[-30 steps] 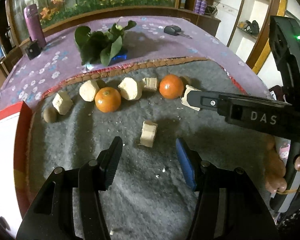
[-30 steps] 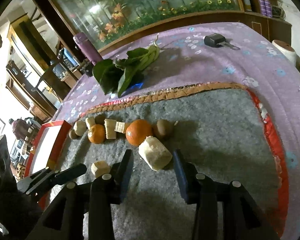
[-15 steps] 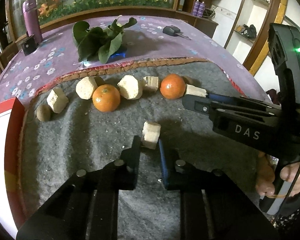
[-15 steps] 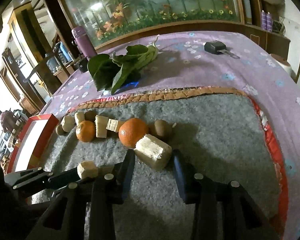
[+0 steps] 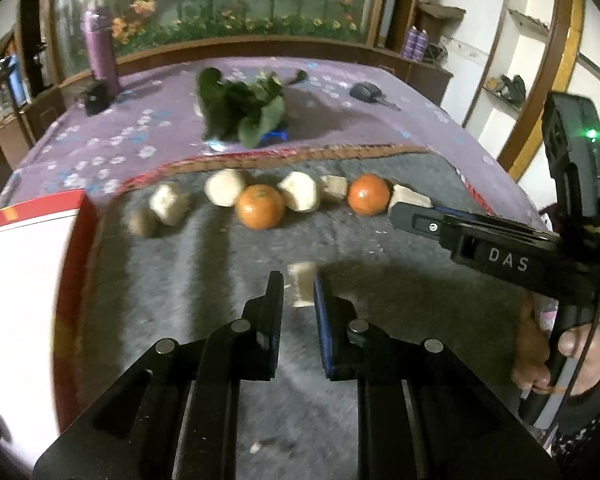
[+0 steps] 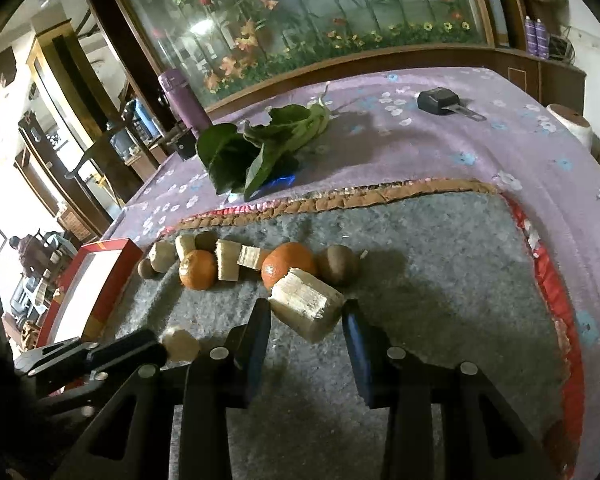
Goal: Organize fruits
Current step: 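Grasp a cream cube with the left gripper while the right gripper grasps another, then carry both held cream cubes over the white tray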
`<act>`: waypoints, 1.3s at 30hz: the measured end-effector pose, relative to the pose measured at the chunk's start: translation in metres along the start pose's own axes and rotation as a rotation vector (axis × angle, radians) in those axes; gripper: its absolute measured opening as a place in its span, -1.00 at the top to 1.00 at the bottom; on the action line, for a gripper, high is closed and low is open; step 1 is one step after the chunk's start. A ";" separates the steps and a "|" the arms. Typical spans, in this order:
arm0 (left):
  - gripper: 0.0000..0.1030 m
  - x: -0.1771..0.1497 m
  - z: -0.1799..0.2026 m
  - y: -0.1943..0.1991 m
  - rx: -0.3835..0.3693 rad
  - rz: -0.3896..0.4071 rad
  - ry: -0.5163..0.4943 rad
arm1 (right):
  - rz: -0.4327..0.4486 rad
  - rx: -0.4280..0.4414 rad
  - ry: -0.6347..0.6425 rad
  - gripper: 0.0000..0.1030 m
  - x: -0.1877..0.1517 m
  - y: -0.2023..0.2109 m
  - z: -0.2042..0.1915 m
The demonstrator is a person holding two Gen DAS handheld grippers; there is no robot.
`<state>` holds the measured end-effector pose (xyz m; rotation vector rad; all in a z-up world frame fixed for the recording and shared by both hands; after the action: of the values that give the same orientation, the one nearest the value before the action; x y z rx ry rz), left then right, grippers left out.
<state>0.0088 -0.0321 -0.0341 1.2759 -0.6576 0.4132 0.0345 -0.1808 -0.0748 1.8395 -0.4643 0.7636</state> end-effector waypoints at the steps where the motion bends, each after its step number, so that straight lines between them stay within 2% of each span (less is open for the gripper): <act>1: 0.72 -0.001 -0.004 0.006 0.011 0.012 0.006 | 0.006 0.006 0.002 0.29 0.000 0.001 -0.001; 6: 0.72 -0.005 -0.035 0.036 0.068 0.061 0.025 | 0.010 0.050 0.017 0.29 -0.001 0.003 -0.018; 10: 0.72 -0.011 -0.047 0.041 0.048 0.037 0.053 | 0.032 0.082 -0.009 0.30 0.003 0.004 -0.029; 13: 0.71 -0.013 -0.034 0.036 -0.004 0.011 0.054 | 0.049 0.051 0.008 0.30 0.006 0.002 -0.030; 15: 0.56 -0.012 -0.023 0.028 -0.024 -0.010 0.064 | 0.040 0.043 -0.007 0.29 0.005 0.000 -0.024; 16: 0.42 -0.010 -0.017 0.021 -0.036 -0.021 0.065 | 0.037 0.043 -0.015 0.29 0.005 -0.001 -0.021; 19: 0.11 -0.009 -0.001 0.004 -0.031 -0.048 0.053 | 0.037 0.035 -0.031 0.29 0.005 0.000 -0.014; 23: 0.11 -0.007 0.010 -0.012 -0.038 -0.073 0.063 | 0.039 0.044 -0.031 0.29 0.005 0.001 -0.015; 27: 0.11 -0.004 0.008 -0.024 -0.015 -0.075 0.069 | 0.042 0.058 -0.030 0.29 0.006 0.003 -0.017; 28: 0.31 -0.003 0.008 -0.028 -0.012 -0.075 0.067 | 0.044 0.061 -0.032 0.29 0.006 0.004 -0.017; 29: 0.60 -0.002 0.007 -0.032 -0.002 -0.079 0.064 | 0.045 0.062 -0.033 0.29 0.007 0.004 -0.017; 30: 0.72 -0.003 0.007 -0.036 -0.003 -0.089 0.062 | 0.046 0.063 -0.034 0.29 0.006 0.005 -0.017; 35: 0.72 -0.001 0.009 -0.029 -0.019 -0.050 0.046 | 0.048 0.067 -0.038 0.29 0.006 0.006 -0.017; 39: 0.72 0.000 -0.002 -0.011 0.003 -0.015 0.056 | 0.048 0.062 -0.026 0.29 0.005 0.007 -0.019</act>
<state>0.0163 -0.0335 -0.0425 1.2666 -0.6001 0.4364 0.0286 -0.1656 -0.0620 1.9033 -0.5086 0.7948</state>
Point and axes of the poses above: each gripper's, at about its wrist camera, not at the fingertips, and y roughly against the way its jaws point, z to its right, x to its top, the point moved 9 cm from there along -y, roughly the way its jaws point, and after that the axes turned 5 degrees about y, right-handed, at the moved point
